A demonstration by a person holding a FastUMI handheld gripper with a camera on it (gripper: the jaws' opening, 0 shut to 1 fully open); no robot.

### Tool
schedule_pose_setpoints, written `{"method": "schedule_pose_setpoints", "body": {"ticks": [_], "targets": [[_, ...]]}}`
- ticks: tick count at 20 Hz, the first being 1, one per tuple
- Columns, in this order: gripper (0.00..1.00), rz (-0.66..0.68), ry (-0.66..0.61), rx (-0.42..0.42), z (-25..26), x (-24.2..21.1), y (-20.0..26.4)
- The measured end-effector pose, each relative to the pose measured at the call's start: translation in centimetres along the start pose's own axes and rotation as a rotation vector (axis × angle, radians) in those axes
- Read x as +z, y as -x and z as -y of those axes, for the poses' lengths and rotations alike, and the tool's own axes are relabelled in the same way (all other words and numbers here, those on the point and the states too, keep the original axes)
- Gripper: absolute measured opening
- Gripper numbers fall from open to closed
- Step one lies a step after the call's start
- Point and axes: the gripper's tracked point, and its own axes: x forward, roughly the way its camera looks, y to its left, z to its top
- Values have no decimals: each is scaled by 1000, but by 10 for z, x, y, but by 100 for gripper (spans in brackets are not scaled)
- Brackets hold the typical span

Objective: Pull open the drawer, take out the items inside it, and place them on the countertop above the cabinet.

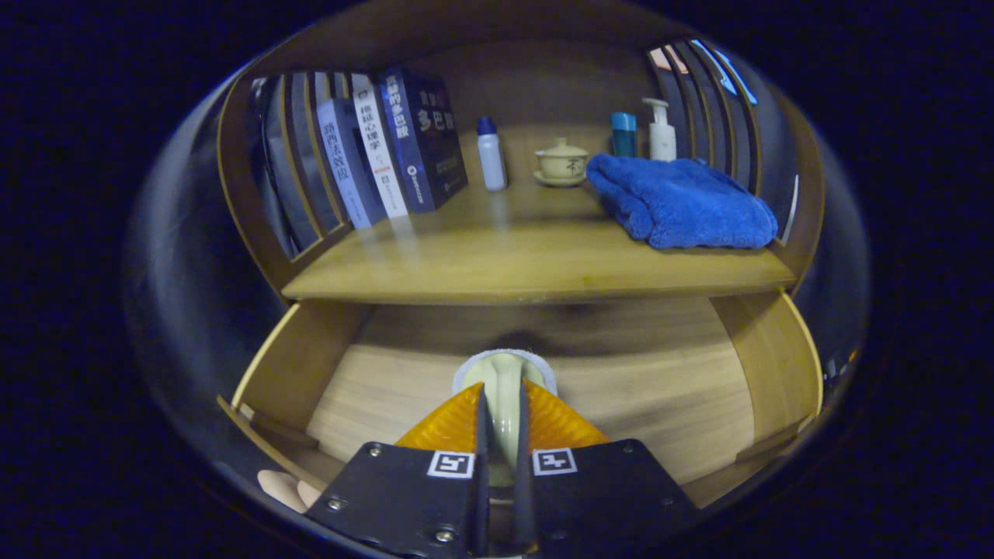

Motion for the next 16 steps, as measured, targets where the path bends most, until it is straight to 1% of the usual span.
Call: {"method": "schedule_pose_setpoints", "body": {"ticks": [3,7,12,16], "targets": [[13,53,1,16,-6,19,18],[13,135,-3,15,-7,50,33],[13,216,10,-6,-6,87,32],[13,263,-2,-16,-9,118,21]]}}
